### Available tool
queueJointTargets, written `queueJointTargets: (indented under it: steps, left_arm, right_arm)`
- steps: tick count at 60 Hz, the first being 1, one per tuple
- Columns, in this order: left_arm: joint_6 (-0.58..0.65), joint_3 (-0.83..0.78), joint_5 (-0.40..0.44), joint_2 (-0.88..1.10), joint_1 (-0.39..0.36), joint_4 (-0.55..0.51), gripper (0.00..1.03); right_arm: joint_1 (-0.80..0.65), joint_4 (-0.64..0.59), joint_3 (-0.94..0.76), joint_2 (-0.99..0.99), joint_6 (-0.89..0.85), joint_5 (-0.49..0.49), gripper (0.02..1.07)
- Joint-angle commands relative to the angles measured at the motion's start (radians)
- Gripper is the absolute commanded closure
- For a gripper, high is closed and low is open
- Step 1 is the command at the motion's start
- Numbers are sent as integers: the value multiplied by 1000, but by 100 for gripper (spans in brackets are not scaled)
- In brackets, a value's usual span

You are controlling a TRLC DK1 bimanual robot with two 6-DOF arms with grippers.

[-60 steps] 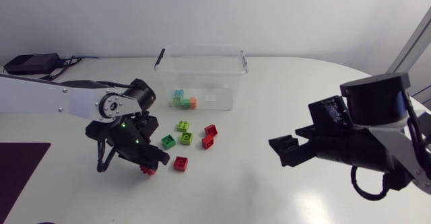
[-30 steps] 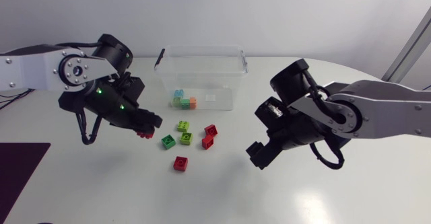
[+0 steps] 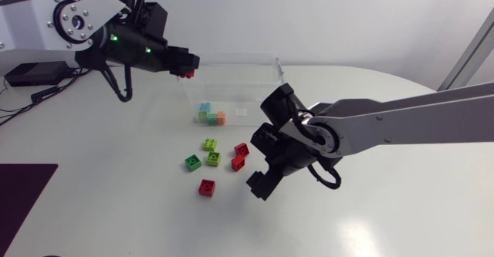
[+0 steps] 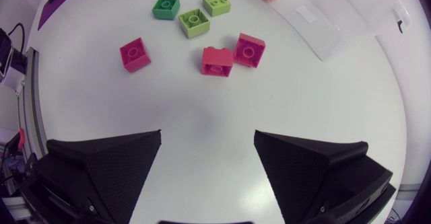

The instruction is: Place the duplo bricks in the container

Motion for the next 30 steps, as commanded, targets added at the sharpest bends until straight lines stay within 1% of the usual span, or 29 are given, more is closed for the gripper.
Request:
queueJointTargets:
  steps: [1, 6, 12, 21, 30]
  left_arm:
    - [4, 71, 6, 80, -19, 17, 73]
    - [-2, 136, 6, 169, -14, 37, 72]
    - [1, 182, 6, 261, -5, 86, 70]
    - [-3, 237, 12, 341, 18, 130, 69]
    - [-11, 255, 33, 381, 29, 179, 69]
  right_arm:
    - [24, 12, 43, 42, -9, -2, 7]
    - [39, 12, 83, 85, -8, -2, 7]
    - [38, 14, 127, 135, -6, -14, 7]
    - [26, 26, 186, 210, 1, -21, 7]
    - [16, 43, 232, 264, 9, -21, 7]
